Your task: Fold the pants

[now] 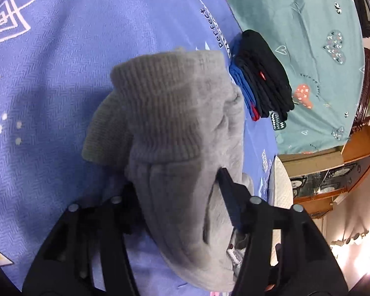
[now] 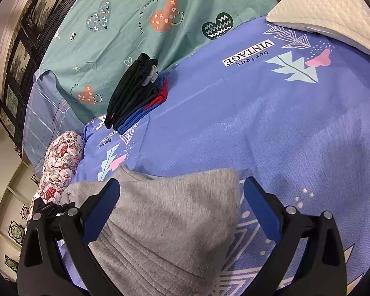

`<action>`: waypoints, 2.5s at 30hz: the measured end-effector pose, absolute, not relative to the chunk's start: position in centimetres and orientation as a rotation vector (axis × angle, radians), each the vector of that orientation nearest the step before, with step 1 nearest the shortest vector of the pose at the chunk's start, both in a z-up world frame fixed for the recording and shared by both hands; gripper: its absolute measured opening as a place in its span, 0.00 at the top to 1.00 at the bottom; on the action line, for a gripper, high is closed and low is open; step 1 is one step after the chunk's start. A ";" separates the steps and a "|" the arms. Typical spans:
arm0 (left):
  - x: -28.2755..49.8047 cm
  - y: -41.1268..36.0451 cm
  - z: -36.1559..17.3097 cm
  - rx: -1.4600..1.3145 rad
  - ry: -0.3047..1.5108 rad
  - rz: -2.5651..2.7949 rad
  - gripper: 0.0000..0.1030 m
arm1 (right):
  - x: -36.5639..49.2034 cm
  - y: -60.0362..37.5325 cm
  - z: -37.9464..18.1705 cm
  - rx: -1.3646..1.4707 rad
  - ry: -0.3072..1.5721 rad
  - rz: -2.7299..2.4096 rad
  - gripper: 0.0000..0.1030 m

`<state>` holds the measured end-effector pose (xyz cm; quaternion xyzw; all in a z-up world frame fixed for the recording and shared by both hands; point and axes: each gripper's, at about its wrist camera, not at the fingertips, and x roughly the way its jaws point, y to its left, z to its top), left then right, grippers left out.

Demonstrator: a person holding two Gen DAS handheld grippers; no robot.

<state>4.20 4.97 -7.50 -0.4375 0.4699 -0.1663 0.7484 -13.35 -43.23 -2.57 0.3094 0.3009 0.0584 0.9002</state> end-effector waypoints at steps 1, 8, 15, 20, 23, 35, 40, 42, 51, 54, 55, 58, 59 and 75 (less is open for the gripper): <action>4.4 4.7 -7.2 -0.953 1.025 -0.363 0.38 | -13.4 -43.2 -2.6 0.640 0.622 0.120 0.03; 1.9 0.1 -0.8 -0.599 0.834 -0.451 0.75 | -13.4 -43.4 -2.7 0.650 0.614 0.129 0.03; -6.1 -15.8 7.2 -0.109 0.759 -0.853 0.64 | -14.0 -45.1 -3.0 0.739 0.574 0.124 0.03; -8.0 -25.7 0.8 0.230 1.002 -0.974 0.36 | -14.6 -46.6 -2.9 0.824 0.580 0.117 0.01; -9.9 -24.9 2.5 0.254 0.957 -1.031 0.12 | -15.8 -47.2 -2.7 0.869 0.622 0.148 0.01; -6.7 -14.3 1.7 0.005 0.932 -0.902 0.02 | -12.4 -40.1 -0.9 0.705 0.918 0.338 0.01; -6.4 -14.2 -1.1 -0.007 0.998 -0.899 0.02 | -9.6 -37.7 -3.8 0.682 1.048 0.317 0.01; -6.1 -14.2 -1.1 0.005 0.996 -0.895 0.02 | -9.7 -37.3 -3.5 0.701 1.019 0.371 0.26; -7.7 -13.1 3.5 -0.134 0.878 -1.075 0.02 | -15.1 -37.0 6.1 0.610 0.770 0.404 0.58; -8.8 -14.1 4.3 -0.093 0.819 -1.127 0.02 | -17.7 -38.4 7.7 0.589 0.738 0.291 0.58; -8.6 -15.2 3.6 -0.073 0.848 -1.136 0.02 | -18.3 -39.0 7.0 0.580 0.755 0.238 0.54; -7.5 -18.2 -0.9 -0.011 1.022 -1.126 0.02 | -17.2 -39.8 1.1 0.573 0.954 0.131 0.22; -7.9 -18.5 -1.5 0.012 1.022 -1.120 0.02 | -16.9 -40.3 -1.0 0.559 1.024 0.084 0.20; -11.9 -18.3 -1.7 0.085 0.994 -1.239 0.02 | -13.9 -37.8 1.6 0.466 1.048 0.071 0.17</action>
